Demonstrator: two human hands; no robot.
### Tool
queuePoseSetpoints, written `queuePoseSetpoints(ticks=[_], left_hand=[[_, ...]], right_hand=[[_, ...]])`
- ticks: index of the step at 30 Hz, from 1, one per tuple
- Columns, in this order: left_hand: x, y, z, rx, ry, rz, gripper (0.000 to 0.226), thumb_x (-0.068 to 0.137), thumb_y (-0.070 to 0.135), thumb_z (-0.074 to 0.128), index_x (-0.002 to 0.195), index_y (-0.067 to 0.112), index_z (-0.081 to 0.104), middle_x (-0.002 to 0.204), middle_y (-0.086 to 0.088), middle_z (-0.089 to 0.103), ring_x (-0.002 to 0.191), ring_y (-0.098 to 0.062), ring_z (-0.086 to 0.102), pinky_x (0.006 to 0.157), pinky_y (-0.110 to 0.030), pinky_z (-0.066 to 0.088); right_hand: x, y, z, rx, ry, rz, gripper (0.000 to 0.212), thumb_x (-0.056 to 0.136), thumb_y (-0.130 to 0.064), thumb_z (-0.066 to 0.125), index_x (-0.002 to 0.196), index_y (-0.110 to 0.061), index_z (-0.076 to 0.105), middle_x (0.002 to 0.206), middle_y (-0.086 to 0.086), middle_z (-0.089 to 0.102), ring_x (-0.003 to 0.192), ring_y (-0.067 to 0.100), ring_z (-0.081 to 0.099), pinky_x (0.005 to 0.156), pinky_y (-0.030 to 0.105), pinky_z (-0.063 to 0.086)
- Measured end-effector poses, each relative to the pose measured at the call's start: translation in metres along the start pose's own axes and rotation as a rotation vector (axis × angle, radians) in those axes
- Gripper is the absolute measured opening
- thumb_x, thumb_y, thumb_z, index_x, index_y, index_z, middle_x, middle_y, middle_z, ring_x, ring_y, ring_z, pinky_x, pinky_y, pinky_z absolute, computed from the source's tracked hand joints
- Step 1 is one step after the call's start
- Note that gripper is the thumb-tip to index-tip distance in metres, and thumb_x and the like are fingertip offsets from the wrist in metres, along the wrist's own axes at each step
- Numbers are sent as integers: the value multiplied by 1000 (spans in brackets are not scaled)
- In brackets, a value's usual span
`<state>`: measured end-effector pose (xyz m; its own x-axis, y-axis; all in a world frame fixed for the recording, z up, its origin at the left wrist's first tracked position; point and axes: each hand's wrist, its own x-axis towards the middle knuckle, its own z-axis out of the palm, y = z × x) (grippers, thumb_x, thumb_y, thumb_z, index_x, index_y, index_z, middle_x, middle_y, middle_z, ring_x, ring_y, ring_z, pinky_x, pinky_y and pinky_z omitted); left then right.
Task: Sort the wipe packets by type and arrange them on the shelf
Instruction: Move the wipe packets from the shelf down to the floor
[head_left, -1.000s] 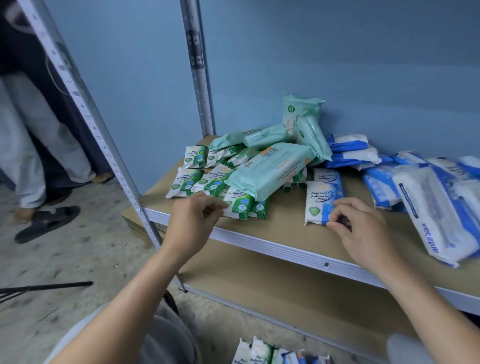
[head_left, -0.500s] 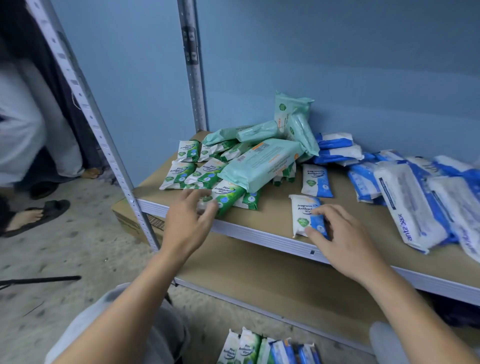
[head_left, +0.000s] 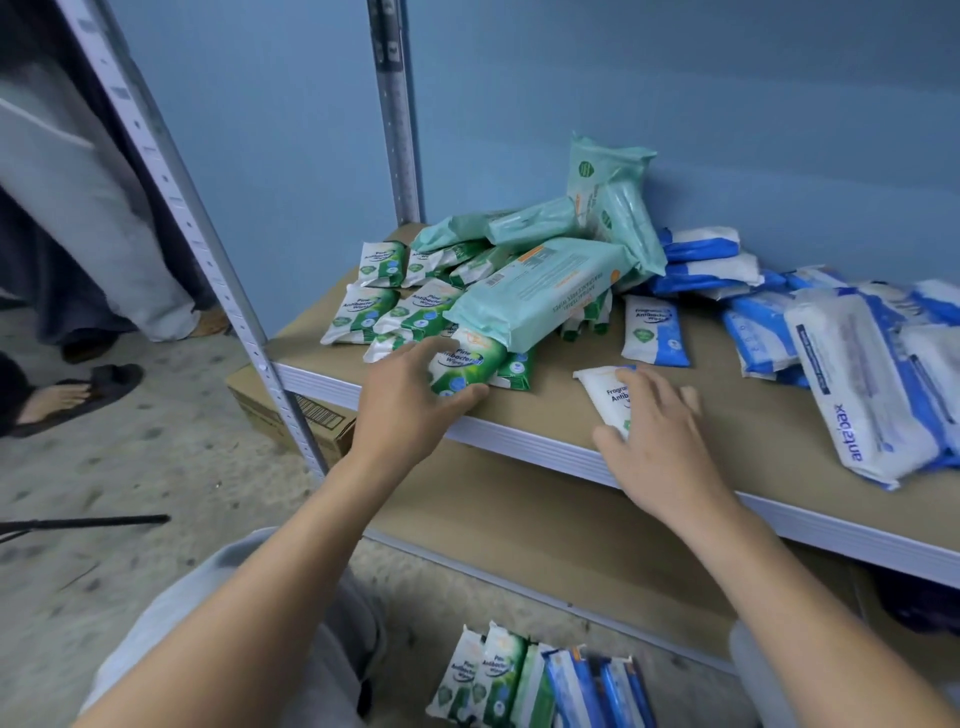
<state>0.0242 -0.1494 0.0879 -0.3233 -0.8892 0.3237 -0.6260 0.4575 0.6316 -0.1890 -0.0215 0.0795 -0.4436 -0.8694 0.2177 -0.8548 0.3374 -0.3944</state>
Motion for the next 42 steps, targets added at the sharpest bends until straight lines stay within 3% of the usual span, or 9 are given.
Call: queuePoseSetpoints(ticks=[3, 9, 14, 17, 20, 26, 30, 37, 42], left_hand=[[-13, -5, -9, 43, -17, 37, 56, 68, 45, 87, 118, 32, 67, 99, 6, 65, 81, -18, 61, 69, -33, 51], [-58, -15, -5, 104, 5, 114, 58, 66, 41, 84, 119, 27, 66, 99, 6, 65, 83, -19, 62, 68, -31, 50], [-103, -24, 14, 29, 5, 117, 56, 69, 38, 82, 120, 26, 61, 101, 6, 60, 86, -14, 58, 67, -33, 51], [-133, -30, 33, -3, -81, 88, 55, 70, 36, 83, 120, 27, 62, 101, 6, 60, 87, -13, 56, 68, -31, 49], [-160, -46, 55, -65, -208, -39, 50, 71, 37, 84, 115, 28, 63, 99, 6, 62, 81, -13, 60, 67, -30, 50], [-211, -97, 101, -30, -452, -335, 51, 74, 44, 83, 118, 25, 65, 111, 2, 67, 89, -14, 63, 70, -25, 45], [-234, -128, 130, -9, -550, -479, 50, 72, 46, 83, 115, 26, 66, 111, -1, 70, 91, -15, 66, 71, -25, 48], [-235, -164, 185, 39, -595, -646, 51, 74, 44, 76, 120, 26, 63, 109, -2, 72, 97, -22, 68, 81, -35, 56], [-235, -185, 220, 60, -636, -638, 46, 87, 36, 68, 130, 21, 58, 113, -8, 68, 100, -28, 63, 80, -31, 46]], right_hand=[[-14, 0, 4, -96, 33, -55, 54, 91, -23, 49, 143, -10, 44, 152, 10, 41, 108, 32, 36, 98, 45, 36], [-63, -9, 10, -176, 139, -225, 53, 81, -14, 56, 134, -8, 51, 148, 13, 45, 85, 31, 40, 81, 47, 45], [-105, -14, 23, -138, 171, -294, 60, 81, -11, 59, 140, -10, 47, 154, 14, 37, 92, 35, 46, 86, 46, 44], [-137, -7, 46, 13, 96, -221, 68, 83, -9, 63, 147, -15, 38, 156, 11, 32, 99, 33, 46, 79, 43, 46], [-166, 8, 78, 101, -57, -82, 66, 88, -9, 57, 149, -20, 34, 155, 3, 35, 108, 31, 46, 86, 42, 44], [-199, 54, 141, 13, -389, 210, 51, 89, -15, 57, 139, -16, 46, 136, 10, 54, 112, 36, 54, 95, 43, 41], [-213, 81, 182, -14, -572, 328, 48, 90, -19, 52, 138, -18, 47, 142, 5, 53, 126, 33, 50, 102, 39, 39], [-205, 104, 236, -94, -580, 320, 36, 91, -14, 55, 126, -7, 58, 134, 16, 56, 123, 36, 52, 106, 42, 31], [-201, 116, 275, -65, -750, 336, 33, 102, -29, 46, 127, -16, 62, 163, 4, 25, 127, 33, 50, 94, 40, 44]])
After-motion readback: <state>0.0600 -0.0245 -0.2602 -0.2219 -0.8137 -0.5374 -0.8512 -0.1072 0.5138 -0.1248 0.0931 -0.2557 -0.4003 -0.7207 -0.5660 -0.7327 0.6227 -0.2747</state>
